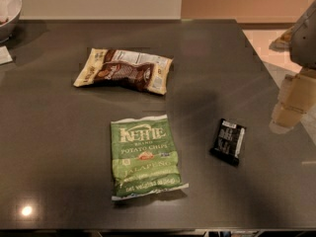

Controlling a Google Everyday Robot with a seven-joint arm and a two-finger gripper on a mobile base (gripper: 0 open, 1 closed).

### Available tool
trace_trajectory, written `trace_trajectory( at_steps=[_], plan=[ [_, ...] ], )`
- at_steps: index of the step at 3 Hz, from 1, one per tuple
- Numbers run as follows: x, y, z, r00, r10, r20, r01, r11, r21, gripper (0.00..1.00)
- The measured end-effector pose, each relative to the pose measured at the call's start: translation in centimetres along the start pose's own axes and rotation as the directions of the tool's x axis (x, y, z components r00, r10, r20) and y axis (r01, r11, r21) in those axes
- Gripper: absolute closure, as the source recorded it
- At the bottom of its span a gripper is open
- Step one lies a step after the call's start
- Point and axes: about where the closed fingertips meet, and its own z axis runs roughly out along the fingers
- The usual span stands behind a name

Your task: Move rxbar chocolate near brown chip bag

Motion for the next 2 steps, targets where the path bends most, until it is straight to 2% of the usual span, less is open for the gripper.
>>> trace_trajectory(
  at_steps=[2],
  plan=[
    [-0.3, 0.04, 0.1, 1.0, 0.0, 0.015, 0.0, 1.0, 0.001, 0.0]
  ],
)
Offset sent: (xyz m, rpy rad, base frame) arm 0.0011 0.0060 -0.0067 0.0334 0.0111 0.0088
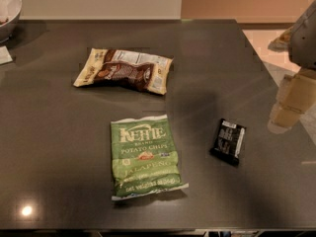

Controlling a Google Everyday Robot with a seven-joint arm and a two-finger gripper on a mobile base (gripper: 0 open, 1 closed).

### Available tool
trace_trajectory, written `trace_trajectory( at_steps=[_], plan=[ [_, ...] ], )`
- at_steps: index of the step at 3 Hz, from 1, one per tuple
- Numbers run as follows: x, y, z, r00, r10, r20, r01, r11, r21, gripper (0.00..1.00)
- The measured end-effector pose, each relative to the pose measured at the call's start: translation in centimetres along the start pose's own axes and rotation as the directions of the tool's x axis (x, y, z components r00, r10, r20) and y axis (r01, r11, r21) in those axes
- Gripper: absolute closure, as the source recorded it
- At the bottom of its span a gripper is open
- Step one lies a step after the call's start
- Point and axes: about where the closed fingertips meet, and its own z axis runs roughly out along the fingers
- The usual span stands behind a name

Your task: Move rxbar chocolate near brown chip bag

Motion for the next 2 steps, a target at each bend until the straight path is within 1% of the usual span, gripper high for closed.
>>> trace_trajectory(
  at_steps=[1, 2],
  plan=[
    [-0.7, 0.3, 0.8, 1.0, -0.003, 0.027, 0.004, 0.9999, -0.011, 0.0],
    [-1.4, 0.8, 2.5, 0.999, -0.011, 0.05, 0.013, 0.9993, -0.036, 0.0]
  ],
)
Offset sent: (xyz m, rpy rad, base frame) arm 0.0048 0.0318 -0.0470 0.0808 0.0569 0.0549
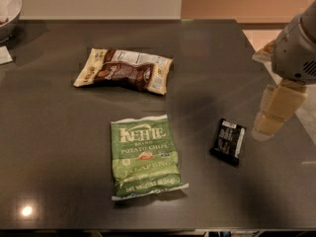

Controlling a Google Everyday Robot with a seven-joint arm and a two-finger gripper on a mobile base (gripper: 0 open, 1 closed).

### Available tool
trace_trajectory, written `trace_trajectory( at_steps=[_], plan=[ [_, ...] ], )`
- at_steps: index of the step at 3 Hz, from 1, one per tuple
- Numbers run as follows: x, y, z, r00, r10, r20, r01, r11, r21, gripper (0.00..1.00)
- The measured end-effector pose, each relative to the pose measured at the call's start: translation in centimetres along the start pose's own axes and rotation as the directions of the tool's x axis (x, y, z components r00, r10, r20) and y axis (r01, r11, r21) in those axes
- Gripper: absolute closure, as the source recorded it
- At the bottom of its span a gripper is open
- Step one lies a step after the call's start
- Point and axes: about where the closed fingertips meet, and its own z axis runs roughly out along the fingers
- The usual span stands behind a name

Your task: Move rxbar chocolate near brown chip bag

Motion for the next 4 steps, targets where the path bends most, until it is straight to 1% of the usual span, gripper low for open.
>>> trace_trajectory(
  at_steps=[1, 2, 4],
  plan=[
    [-0.7, 0.9, 2.5, 1.0, -0.008, 0.011, 0.008, 0.999, -0.043, 0.0],
    [-1.2, 2.1, 5.1, 1.0, -0.013, 0.011, 0.014, 0.9954, -0.094, 0.0],
    [-1.3, 4.4, 8.7, 1.0, -0.031, 0.004, 0.031, 0.986, -0.164, 0.0]
  ],
)
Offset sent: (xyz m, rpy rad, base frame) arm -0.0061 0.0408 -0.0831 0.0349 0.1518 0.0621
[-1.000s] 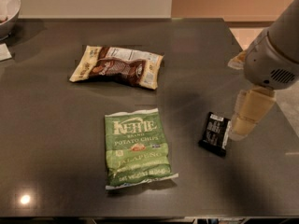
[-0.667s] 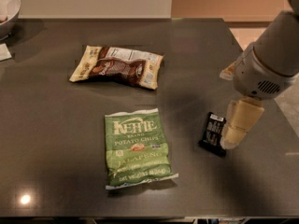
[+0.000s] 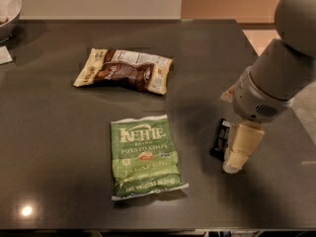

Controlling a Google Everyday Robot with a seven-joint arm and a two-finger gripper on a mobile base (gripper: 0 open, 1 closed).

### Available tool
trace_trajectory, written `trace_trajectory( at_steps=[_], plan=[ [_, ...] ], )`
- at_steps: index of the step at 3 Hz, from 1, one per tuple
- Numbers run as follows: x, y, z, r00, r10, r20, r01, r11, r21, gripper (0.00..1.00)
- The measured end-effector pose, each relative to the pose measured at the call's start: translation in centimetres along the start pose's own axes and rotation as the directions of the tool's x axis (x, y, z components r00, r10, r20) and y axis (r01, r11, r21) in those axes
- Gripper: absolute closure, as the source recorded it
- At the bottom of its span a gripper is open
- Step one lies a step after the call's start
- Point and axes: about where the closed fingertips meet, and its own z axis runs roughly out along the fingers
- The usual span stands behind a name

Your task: Move rxbar chocolate near brown chip bag

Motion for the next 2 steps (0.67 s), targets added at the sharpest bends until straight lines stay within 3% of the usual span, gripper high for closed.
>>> trace_trajectory(
  at_steps=[2],
  plan=[
    [1.7, 1.0, 3.1, 0.999, 0.028, -0.021, -0.028, 0.9994, -0.02, 0.0]
  ],
)
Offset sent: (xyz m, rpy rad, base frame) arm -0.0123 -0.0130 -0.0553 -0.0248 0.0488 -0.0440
